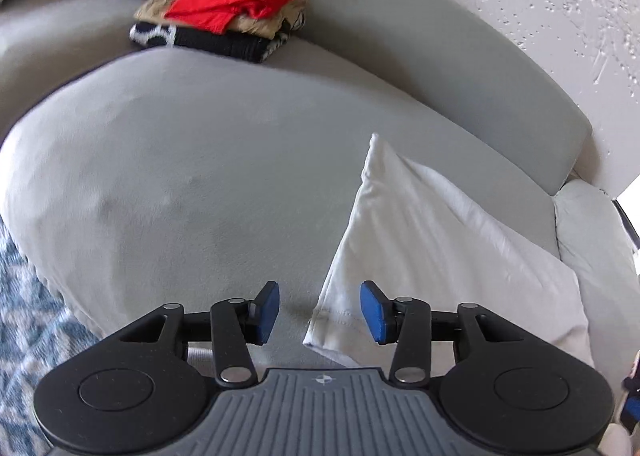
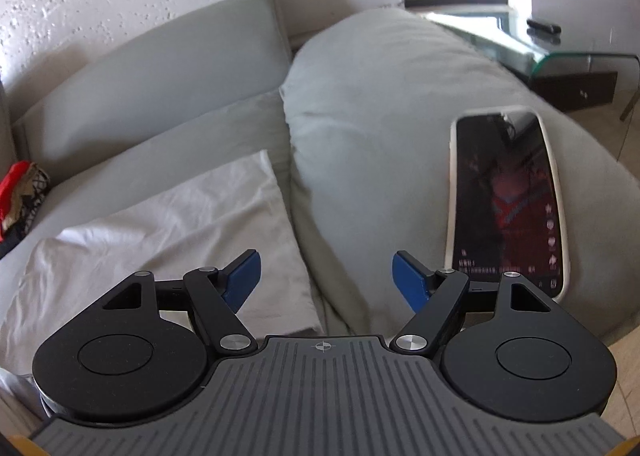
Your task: Fold clothes
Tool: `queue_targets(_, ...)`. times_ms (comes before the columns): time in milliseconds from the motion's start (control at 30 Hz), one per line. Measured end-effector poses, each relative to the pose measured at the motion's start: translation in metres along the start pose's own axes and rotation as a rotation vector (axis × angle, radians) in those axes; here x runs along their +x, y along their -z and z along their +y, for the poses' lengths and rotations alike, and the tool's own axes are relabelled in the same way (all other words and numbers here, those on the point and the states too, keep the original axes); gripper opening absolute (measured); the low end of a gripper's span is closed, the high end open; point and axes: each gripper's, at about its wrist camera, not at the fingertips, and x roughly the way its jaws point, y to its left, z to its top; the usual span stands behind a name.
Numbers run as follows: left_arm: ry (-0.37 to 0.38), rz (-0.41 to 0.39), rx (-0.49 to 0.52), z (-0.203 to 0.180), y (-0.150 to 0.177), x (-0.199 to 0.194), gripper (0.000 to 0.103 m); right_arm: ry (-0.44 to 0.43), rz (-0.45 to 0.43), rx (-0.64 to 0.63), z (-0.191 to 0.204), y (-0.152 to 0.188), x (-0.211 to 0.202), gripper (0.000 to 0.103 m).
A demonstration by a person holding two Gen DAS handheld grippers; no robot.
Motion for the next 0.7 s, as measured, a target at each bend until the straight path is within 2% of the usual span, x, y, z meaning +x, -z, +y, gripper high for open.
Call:
queue_targets(133,-0.034,0.063,0.056,-0.012,-0.002,0.014,0.042,-0.008,0.013,0.032,-0.006,0.001,0.004,0.078)
queue_targets(167,-0.047,0.07,0.08,-0.016,-0.002,0.016,0.039,-0.008,0.009,0.038,-0.007,0.002,0.004,0.078)
queue_targets(233,-0.098,0.054,0.12,-0.024,0.002,0.014,0.02,0.009,-0.011,0.048,-0.009,0.002,0.0,0.078)
queue_targets(300,-0.196,0.029,0.184,-0.034,0.008,0.014,0.02,0.038,-0.039,0.064,-0.011,0.002,-0.004,0.077)
queue_targets(367,-0.28,0.005,0.254,-0.047,0.016,0.014,0.025,0.069,-0.043,0.075,-0.013,0.0,-0.006,0.076)
queue_targets(400,-0.317,-0.005,0.29,-0.054,0.02,0.014,0.027,0.069,-0.034,0.078,-0.013,0.0,-0.005,0.067)
queue_targets(433,-0.349,-0.022,0.305,-0.058,0.022,0.012,0.03,0.047,-0.016,0.07,-0.014,0.0,-0.003,0.054)
queue_targets(467,-0.379,-0.04,0.32,-0.063,0.024,0.01,0.031,0.022,0.008,0.057,-0.013,0.0,-0.001,0.049)
queue_targets(533,-0.403,-0.086,0.325,-0.067,0.028,-0.002,0.031,-0.033,0.058,0.039,-0.01,0.002,0.005,0.048)
queue_targets(600,-0.379,-0.119,0.32,-0.069,0.031,-0.013,0.031,-0.052,0.089,0.046,-0.009,0.003,0.01,0.049)
queue_targets(700,-0.274,-0.098,0.346,-0.082,0.036,-0.021,0.036,-0.057,0.116,0.053,-0.007,0.003,0.017,0.054)
